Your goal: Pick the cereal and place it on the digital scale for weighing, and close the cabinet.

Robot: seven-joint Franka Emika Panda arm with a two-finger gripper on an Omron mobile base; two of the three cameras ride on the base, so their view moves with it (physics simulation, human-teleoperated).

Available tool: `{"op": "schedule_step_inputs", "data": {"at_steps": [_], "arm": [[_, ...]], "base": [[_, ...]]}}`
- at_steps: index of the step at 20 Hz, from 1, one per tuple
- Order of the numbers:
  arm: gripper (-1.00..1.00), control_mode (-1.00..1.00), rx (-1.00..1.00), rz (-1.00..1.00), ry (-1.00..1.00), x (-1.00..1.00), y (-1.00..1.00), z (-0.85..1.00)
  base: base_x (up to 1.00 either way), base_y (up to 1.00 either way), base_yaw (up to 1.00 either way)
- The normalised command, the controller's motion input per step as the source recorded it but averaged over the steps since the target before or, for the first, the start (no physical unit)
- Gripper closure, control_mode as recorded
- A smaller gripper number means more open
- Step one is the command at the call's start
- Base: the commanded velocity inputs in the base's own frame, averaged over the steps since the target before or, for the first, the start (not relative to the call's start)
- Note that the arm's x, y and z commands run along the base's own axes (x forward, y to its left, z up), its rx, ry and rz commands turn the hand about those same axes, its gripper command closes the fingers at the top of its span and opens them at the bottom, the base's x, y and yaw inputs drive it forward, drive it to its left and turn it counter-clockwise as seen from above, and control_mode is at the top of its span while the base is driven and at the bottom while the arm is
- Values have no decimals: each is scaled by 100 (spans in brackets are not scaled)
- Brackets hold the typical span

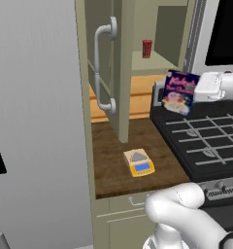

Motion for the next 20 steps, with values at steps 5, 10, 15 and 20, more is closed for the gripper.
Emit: {"op": "schedule_step_inputs", "data": {"at_steps": [5,10,15,20], "arm": [[100,-100,0,52,9,5,-11,-84],[100,-100,0,27,0,42,4,-83],[100,-100,0,11,0,50,25,-75],[100,-100,-4,2,1,33,44,-70]], "base": [[0,0,0],[0,0,0],[0,0,0],[0,0,0]]}}
